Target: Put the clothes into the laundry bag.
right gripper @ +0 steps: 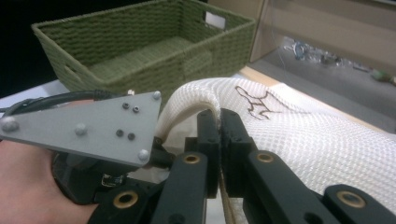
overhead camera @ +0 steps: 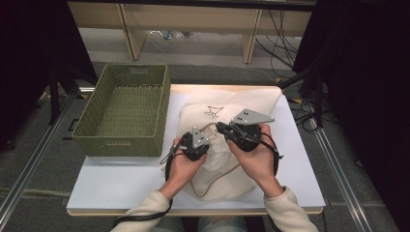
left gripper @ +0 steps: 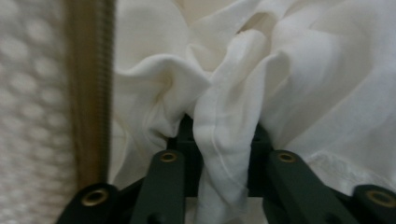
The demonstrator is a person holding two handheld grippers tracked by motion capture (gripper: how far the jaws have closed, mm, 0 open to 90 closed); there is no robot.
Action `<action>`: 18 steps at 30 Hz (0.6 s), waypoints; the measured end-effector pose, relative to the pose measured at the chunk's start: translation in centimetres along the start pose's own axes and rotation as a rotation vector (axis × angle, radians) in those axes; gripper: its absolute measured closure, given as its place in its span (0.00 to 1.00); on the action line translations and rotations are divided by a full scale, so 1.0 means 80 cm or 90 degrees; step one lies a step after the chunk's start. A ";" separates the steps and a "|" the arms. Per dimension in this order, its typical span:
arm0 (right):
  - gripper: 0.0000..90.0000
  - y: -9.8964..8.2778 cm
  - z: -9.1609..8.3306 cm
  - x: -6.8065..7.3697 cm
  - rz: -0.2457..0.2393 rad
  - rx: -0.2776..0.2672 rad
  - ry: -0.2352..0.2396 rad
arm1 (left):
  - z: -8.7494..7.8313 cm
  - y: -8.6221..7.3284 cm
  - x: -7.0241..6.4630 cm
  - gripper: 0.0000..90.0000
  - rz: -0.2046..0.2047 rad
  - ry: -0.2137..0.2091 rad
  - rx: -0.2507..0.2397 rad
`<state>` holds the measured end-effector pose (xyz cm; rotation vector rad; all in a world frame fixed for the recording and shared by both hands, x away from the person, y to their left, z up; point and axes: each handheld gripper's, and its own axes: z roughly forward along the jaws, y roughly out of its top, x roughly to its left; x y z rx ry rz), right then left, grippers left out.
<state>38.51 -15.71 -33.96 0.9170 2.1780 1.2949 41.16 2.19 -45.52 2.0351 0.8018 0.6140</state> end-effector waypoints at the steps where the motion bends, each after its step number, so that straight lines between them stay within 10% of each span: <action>1: 0.98 -0.001 0.001 -0.002 0.002 0.002 0.001 | -0.005 0.003 -0.002 0.76 0.003 -0.002 -0.005; 7: 0.98 0.000 0.000 -0.006 -0.004 -0.001 -0.005 | -0.051 0.014 -0.013 0.44 0.016 -0.030 -0.028; 12: 0.98 0.000 0.000 -0.003 -0.010 0.003 -0.004 | -0.092 0.017 -0.031 0.40 0.034 -0.051 -0.057; 18: 0.98 0.001 0.001 -0.002 -0.008 0.007 -0.004 | -0.089 0.015 -0.040 0.40 0.052 -0.070 -0.047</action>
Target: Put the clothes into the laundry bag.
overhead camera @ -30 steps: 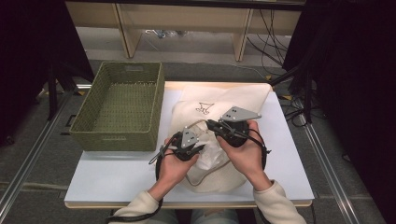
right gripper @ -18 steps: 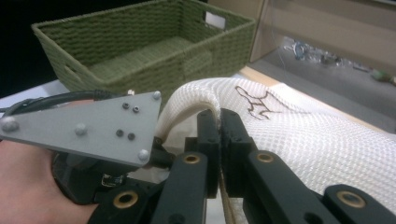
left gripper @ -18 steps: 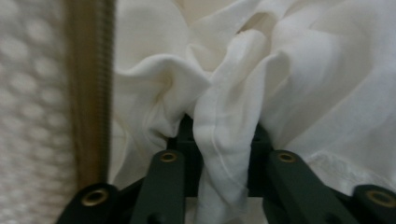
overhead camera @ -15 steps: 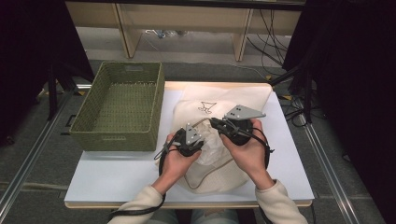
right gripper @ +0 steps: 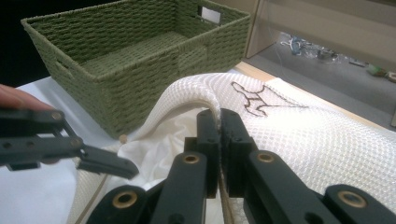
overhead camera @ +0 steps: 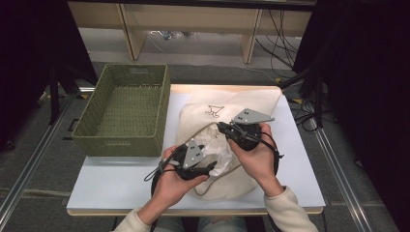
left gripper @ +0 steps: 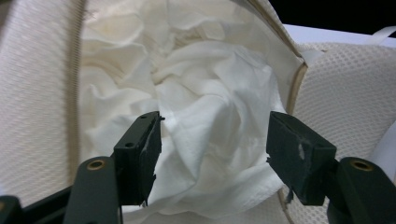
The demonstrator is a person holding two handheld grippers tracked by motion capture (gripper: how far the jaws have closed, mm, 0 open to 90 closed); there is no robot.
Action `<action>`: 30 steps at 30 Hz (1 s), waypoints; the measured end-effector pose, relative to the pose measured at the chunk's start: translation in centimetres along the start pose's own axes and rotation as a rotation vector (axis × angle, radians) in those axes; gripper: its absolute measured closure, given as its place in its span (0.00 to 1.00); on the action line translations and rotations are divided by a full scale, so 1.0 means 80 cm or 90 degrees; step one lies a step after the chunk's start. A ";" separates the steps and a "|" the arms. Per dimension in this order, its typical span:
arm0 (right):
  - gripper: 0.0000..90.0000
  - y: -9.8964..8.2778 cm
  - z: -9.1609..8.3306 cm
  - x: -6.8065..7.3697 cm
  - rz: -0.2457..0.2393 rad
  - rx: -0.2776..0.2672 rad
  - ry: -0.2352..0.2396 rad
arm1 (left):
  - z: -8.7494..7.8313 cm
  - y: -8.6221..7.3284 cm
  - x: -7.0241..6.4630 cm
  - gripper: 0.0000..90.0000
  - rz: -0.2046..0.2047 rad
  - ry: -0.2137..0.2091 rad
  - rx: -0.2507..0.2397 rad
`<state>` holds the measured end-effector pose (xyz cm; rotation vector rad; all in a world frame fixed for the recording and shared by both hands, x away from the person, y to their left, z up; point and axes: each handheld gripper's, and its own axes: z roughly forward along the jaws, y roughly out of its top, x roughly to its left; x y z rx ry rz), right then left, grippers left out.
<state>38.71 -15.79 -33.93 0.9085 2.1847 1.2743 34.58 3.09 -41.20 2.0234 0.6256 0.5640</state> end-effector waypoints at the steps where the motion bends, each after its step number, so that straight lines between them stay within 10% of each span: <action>1: 0.98 0.000 0.000 0.000 0.001 0.000 0.000 | 0.005 -0.001 0.000 0.40 0.008 0.001 0.012; 11: 0.98 -0.001 -0.001 -0.003 0.008 0.006 0.008 | 0.071 -0.003 -0.004 0.43 0.060 0.014 0.077; 30: 0.98 -0.004 -0.007 -0.011 0.023 0.005 -0.014 | 0.102 -0.012 0.006 0.67 0.067 0.022 0.111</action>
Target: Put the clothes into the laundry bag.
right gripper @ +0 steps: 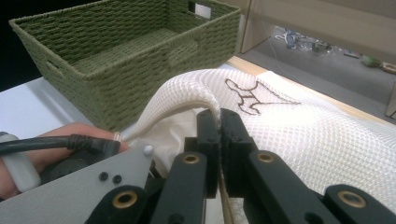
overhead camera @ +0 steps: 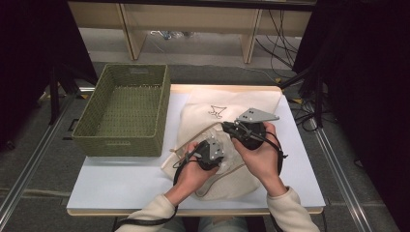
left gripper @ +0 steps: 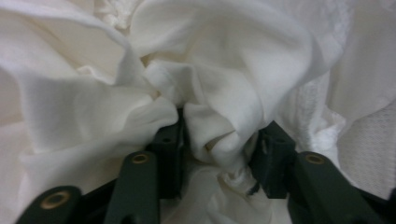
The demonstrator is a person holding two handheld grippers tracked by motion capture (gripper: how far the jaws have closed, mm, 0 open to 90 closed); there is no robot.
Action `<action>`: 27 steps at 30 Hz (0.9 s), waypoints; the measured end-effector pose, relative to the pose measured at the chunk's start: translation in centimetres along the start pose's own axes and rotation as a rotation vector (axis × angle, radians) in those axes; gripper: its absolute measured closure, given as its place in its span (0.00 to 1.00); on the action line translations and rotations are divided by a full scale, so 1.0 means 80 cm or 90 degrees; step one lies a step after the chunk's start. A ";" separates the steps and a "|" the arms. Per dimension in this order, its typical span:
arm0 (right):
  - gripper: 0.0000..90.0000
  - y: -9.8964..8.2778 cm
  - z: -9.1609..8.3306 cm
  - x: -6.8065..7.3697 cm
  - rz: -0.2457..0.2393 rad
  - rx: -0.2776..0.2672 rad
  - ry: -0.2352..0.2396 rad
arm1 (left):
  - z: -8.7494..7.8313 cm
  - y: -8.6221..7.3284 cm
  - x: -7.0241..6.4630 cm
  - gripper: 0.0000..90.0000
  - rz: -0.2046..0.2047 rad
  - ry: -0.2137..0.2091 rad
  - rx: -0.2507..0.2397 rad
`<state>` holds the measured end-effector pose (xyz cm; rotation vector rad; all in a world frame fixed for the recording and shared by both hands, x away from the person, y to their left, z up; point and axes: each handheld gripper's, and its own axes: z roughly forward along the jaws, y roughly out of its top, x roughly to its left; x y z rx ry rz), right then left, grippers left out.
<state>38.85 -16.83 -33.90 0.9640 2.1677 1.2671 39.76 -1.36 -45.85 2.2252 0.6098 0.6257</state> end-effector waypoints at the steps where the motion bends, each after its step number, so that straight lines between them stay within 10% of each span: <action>1: 0.98 -0.001 0.000 -0.001 0.003 0.003 -0.004 | 0.001 0.000 0.000 0.70 0.001 0.004 0.005; 9: 0.98 -0.003 0.001 -0.003 0.015 0.008 -0.006 | 0.002 0.003 0.004 0.87 -0.034 0.005 0.001; 20: 0.98 0.004 -0.008 0.006 -0.002 -0.020 0.004 | -0.017 0.018 0.006 0.88 -0.095 0.033 -0.096; 27: 0.98 0.009 -0.015 0.013 -0.011 -0.038 0.001 | -0.003 0.016 0.014 0.87 -0.058 0.040 -0.070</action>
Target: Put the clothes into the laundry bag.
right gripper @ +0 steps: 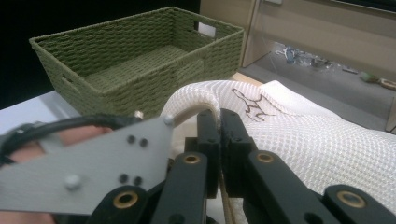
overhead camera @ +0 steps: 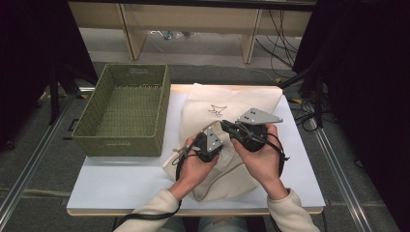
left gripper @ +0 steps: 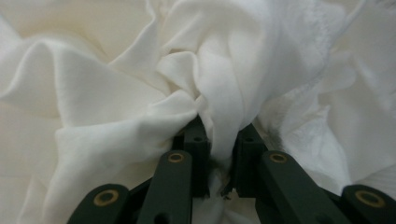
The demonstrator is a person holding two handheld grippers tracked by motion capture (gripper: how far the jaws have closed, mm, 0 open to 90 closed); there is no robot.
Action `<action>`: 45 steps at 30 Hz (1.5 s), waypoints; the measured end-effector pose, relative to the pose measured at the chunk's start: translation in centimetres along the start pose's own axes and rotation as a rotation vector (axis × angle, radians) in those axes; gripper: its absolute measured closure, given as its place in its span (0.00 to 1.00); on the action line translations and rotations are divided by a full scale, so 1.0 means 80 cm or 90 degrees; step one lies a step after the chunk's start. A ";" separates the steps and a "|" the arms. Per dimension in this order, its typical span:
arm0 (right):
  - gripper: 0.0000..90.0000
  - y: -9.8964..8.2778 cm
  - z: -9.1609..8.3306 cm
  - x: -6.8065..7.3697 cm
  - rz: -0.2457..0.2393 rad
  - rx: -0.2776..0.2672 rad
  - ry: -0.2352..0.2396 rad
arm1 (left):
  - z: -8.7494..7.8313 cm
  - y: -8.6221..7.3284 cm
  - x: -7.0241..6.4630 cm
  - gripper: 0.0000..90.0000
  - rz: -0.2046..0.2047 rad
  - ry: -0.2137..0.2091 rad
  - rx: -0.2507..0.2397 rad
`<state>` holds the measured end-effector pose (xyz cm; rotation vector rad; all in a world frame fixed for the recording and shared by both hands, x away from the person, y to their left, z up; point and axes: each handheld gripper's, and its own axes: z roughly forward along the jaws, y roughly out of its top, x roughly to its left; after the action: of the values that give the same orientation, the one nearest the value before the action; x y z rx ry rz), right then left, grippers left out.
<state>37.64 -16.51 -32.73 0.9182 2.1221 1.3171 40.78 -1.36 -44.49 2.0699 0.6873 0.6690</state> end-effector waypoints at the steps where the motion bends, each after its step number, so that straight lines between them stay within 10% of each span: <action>1: 0.98 -0.001 0.000 -0.002 -0.001 0.007 0.001 | 0.005 -0.003 0.000 0.86 -0.005 -0.009 0.006; 12: 0.98 -0.007 0.006 -0.015 0.009 0.026 -0.013 | -0.041 -0.002 -0.011 0.46 -0.021 -0.086 -0.031; 19: 0.97 -0.008 0.007 -0.013 0.007 0.031 -0.016 | -0.083 0.001 -0.020 0.48 0.021 -0.102 -0.062; 31: 0.97 -0.009 0.011 -0.013 0.006 0.040 -0.006 | -0.010 -0.019 -0.037 0.57 0.031 -0.086 0.025; 34: 0.97 -0.010 0.012 -0.012 0.004 0.047 -0.006 | 0.003 -0.020 -0.032 0.64 0.081 -0.084 0.070; 45: 0.98 -0.008 0.010 -0.008 0.004 0.034 -0.001 | 0.012 -0.006 -0.021 0.91 0.043 -0.056 0.043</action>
<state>38.41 -16.68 -33.62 0.9475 2.1642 1.2667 40.12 -2.75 -45.70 2.1798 0.5989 0.5961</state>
